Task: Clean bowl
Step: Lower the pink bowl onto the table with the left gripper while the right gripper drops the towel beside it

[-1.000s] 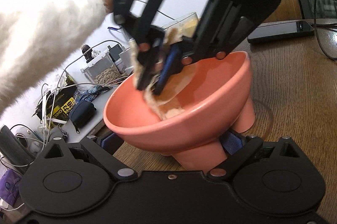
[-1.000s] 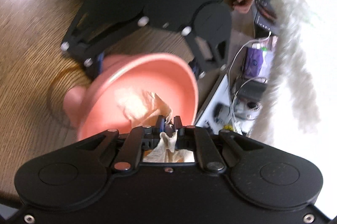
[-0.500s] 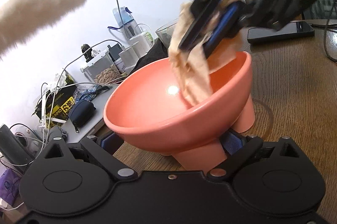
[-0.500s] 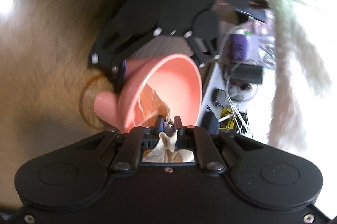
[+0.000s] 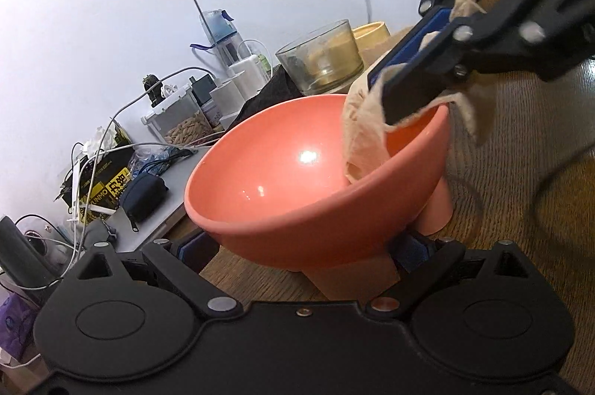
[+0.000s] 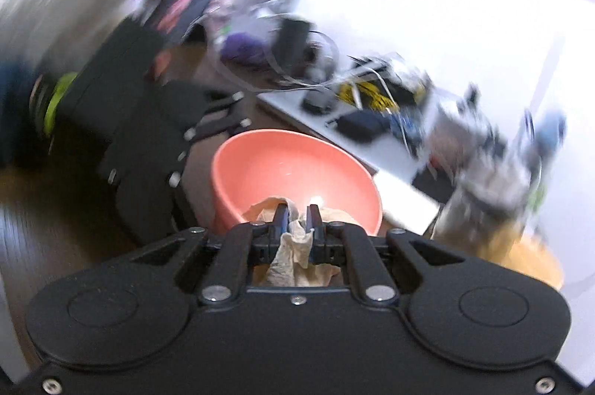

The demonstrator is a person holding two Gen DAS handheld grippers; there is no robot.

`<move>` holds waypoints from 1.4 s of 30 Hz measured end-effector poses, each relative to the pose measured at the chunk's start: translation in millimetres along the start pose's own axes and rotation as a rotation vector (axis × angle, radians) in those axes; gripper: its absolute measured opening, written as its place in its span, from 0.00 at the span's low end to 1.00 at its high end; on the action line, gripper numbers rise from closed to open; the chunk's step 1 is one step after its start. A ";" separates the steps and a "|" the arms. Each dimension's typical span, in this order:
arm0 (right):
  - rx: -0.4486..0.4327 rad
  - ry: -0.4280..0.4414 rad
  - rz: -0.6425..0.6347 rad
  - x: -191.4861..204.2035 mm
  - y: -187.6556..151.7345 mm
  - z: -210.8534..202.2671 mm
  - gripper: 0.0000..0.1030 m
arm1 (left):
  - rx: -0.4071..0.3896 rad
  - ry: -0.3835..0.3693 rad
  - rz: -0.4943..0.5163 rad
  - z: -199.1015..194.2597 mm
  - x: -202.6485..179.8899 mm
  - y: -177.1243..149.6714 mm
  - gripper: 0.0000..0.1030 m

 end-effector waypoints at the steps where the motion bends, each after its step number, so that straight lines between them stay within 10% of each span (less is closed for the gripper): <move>1: -0.025 0.002 0.050 -8.0 2.0 16.8 0.09 | 0.000 -0.001 -0.001 0.3 0.3 -0.1 0.94; 10: -0.205 -0.075 0.377 -65.2 0.1 30.4 0.10 | 0.042 0.001 -0.087 7.1 15.1 -5.6 0.94; 18: -0.099 -0.169 0.632 -120.6 -25.9 64.6 0.12 | 0.050 -0.010 -0.109 9.3 20.5 -7.0 0.94; 20: -0.054 -0.164 0.643 -122.0 -33.9 81.5 0.27 | 0.050 -0.010 -0.110 9.8 21.0 -7.2 0.94; 22: -0.040 -0.179 0.620 -120.7 -36.7 87.8 0.79 | 0.050 -0.011 -0.110 10.3 21.5 -7.5 0.94; 23: -0.057 -0.207 0.603 -122.3 -34.8 85.5 0.83 | 0.050 -0.012 -0.111 10.6 21.7 -7.7 0.94; 38: -0.088 -0.181 0.048 -34.4 -21.0 32.1 0.83 | 0.053 -0.020 -0.125 12.5 22.4 -8.6 0.94; 42: -0.093 -0.136 0.017 -14.0 -19.0 43.8 0.55 | 0.078 -0.029 -0.196 12.8 26.0 -11.7 0.93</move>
Point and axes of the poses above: each gripper's, at about its wrist camera, not at the fingertips, and z roughly the way its jaws point, x to its left, y to its top, the point moved 10 cm from there along z, roughly the way its jaws point, and after that the axes turned 1 degree about z, right-handed, at the moved point
